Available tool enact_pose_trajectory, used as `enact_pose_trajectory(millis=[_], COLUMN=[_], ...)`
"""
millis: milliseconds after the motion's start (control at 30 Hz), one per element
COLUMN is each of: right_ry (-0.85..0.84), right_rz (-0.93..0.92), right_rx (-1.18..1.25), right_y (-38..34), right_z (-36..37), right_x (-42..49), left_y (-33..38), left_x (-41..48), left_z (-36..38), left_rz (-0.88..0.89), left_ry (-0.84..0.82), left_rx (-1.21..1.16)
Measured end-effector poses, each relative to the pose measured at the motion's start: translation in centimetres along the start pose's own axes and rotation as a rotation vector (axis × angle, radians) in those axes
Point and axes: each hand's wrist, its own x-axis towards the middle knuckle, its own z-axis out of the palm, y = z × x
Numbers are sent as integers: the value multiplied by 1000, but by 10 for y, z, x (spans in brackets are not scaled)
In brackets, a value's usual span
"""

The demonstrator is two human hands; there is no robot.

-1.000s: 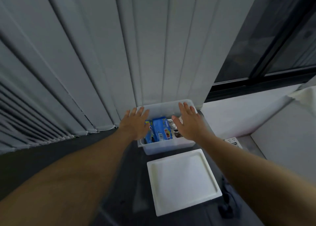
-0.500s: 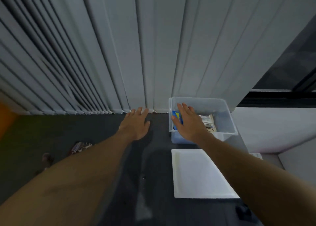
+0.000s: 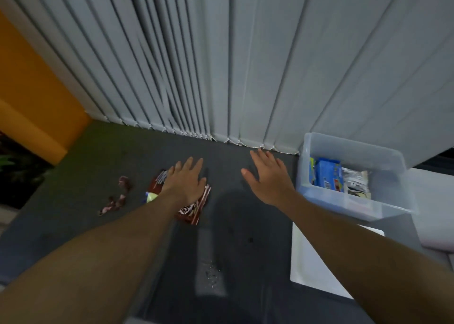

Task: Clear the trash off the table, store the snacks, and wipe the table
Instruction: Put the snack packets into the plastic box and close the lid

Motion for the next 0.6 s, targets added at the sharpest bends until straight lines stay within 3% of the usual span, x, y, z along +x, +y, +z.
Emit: enact_pose_trajectory(millis=[367,600], right_ry=[-343,-458], right_rz=[-23,128], right_rx=[-108,110], right_y=[-61,-87], right_z=[77,118], right_x=[21,26], left_y=[-92,-123], left_x=[6,12], left_z=[40,59], left_rz=[-158,-238], left_ry=[-56,-195], left_rx=[-90,-155])
